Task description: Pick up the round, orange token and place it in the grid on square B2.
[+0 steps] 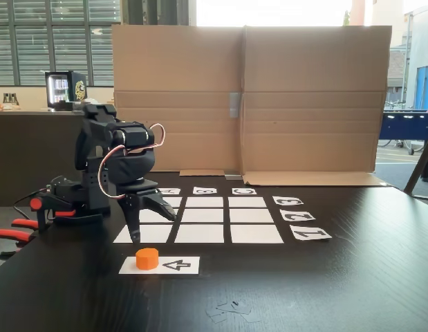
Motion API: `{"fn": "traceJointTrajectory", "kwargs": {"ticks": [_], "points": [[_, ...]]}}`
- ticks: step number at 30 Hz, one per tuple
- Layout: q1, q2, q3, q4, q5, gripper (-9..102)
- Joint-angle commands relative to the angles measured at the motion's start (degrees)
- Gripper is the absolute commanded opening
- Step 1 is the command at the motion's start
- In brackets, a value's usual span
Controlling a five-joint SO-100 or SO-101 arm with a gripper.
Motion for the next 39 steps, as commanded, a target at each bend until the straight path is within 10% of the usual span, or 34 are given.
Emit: {"fn": "traceJointTrajectory", "kwargs": {"ticks": [1,19,27,39], "points": [[-0.62,-0.26,-2.64,-0.53,0.70,82],[-1.67,-4.31,-6.68,-1.05,0.70,74],[-1.49,-5.10,-7.29,-2.11,0.70,4],[-0.88,-5.27,-7.82,-2.37,2.20,-1]]}}
